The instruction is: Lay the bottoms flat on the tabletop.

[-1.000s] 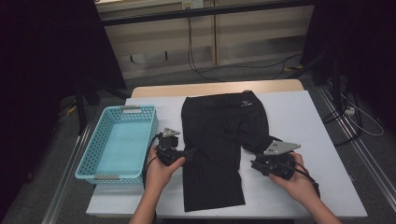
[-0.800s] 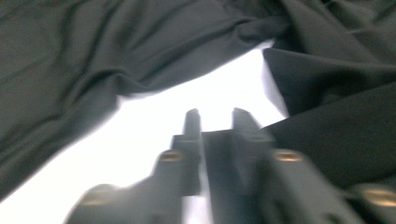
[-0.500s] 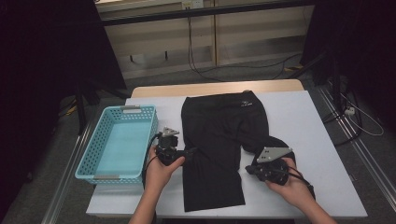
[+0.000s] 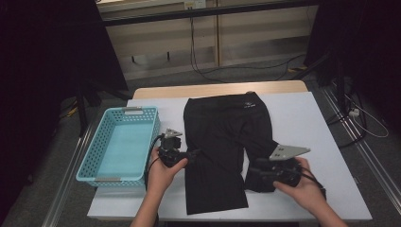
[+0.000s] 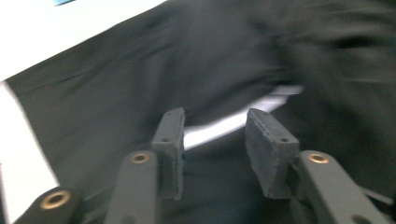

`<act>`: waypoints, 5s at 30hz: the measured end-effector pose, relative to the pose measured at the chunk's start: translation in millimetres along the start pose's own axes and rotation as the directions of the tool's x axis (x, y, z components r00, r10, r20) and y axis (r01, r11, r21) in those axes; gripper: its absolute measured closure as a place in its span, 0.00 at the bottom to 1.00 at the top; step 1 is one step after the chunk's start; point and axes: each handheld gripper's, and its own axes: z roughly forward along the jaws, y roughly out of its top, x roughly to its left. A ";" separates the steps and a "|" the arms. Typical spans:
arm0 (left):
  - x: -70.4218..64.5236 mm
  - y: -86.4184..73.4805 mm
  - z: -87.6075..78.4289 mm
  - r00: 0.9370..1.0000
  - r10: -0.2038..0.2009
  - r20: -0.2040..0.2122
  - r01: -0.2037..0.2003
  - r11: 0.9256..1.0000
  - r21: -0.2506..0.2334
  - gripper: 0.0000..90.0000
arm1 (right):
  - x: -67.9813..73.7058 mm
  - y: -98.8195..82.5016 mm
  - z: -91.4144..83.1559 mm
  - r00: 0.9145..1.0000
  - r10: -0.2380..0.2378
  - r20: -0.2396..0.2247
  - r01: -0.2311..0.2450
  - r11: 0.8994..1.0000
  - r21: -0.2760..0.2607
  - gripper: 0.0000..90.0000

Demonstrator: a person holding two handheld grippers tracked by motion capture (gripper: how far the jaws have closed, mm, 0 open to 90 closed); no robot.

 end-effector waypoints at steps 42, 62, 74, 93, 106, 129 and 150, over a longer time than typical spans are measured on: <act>2.3 -1.3 -1.1 1.000 -0.007 -0.006 0.007 1.000 -0.001 0.16 | -48.0 -4.5 -8.8 0.981 0.121 0.149 -0.122 0.993 0.000 0.61; -0.2 -0.9 -3.8 1.000 -0.001 0.005 0.001 1.000 0.002 0.16 | -90.4 -7.0 42.1 0.942 0.216 0.258 -0.239 0.969 0.059 1.00; -3.3 -0.5 -0.7 1.000 0.000 0.010 0.000 1.000 0.002 0.16 | -153.9 7.7 22.8 0.868 0.277 0.412 -0.276 0.959 -0.062 1.00; -10.7 2.8 -2.2 0.999 0.022 0.035 -0.022 1.000 -0.004 0.16 | -83.0 -9.1 5.9 0.950 0.180 0.255 -0.190 0.982 0.015 0.64; -6.2 5.0 -10.0 1.000 0.009 0.026 -0.008 1.000 -0.029 0.16 | -37.9 4.6 51.6 0.985 0.031 0.172 -0.053 0.990 0.127 0.97; -14.6 9.5 -2.7 0.997 0.032 0.068 -0.031 0.999 -0.018 0.16 | -50.1 -23.5 -18.1 0.960 0.136 0.243 -0.156 0.986 0.062 0.60; -24.0 13.7 2.1 0.995 0.051 0.081 -0.049 0.998 -0.024 0.16 | -70.2 -34.9 -46.2 0.932 0.123 0.340 -0.155 0.986 0.067 0.99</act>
